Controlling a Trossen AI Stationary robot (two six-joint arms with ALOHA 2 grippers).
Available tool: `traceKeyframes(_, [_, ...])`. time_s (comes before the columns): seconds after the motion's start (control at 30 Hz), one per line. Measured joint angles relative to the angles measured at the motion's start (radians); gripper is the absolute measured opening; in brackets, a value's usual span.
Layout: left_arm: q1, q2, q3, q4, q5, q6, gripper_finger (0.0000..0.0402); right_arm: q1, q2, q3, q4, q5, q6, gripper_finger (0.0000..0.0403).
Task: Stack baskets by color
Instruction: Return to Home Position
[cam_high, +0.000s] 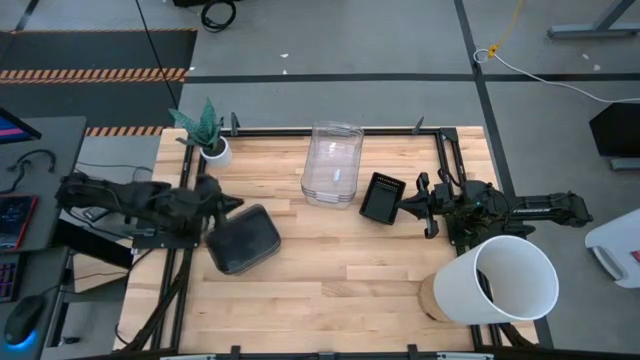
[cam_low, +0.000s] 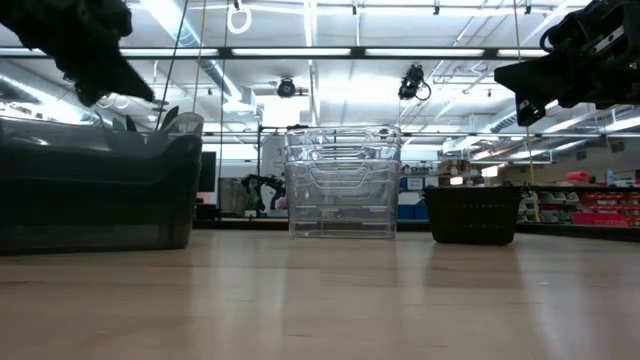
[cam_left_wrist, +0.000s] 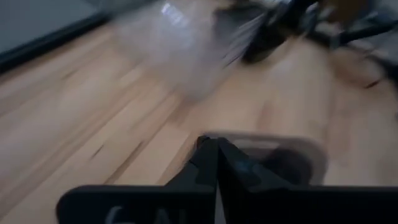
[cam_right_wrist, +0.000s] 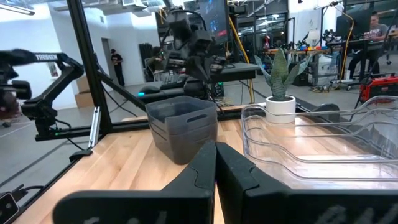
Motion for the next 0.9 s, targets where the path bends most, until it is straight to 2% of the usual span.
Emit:
traceKeyframes(0.17, [-0.014, -0.053, -0.157, 0.351, 0.01, 0.138, 0.0007, 0.0, 0.0, 0.0, 0.0, 0.0, 0.0, 0.0012])
traceKeyframes(0.33, [-0.006, -0.09, -0.339, 0.745, 0.134, 0.199, 0.0004, 0.0, 0.0, 0.0, 0.0, 0.0, 0.0, 0.0012])
traceKeyframes(0.43, [0.002, -0.099, -0.422, 0.898, 0.163, 0.202, 0.0003, 0.0, 0.0, 0.0, 0.0, 0.0, 0.0, 0.0012])
traceKeyframes(0.63, [0.031, -0.099, -0.503, 1.038, 0.17, 0.226, 0.0002, 0.0, 0.0, 0.0, 0.0, 0.0, 0.0, 0.0012])
traceKeyframes(0.9, [0.074, -0.098, -0.503, 1.058, 0.28, 0.241, 0.0001, 0.0, 0.0, 0.0, 0.0, 0.0, 0.0, 0.0012])
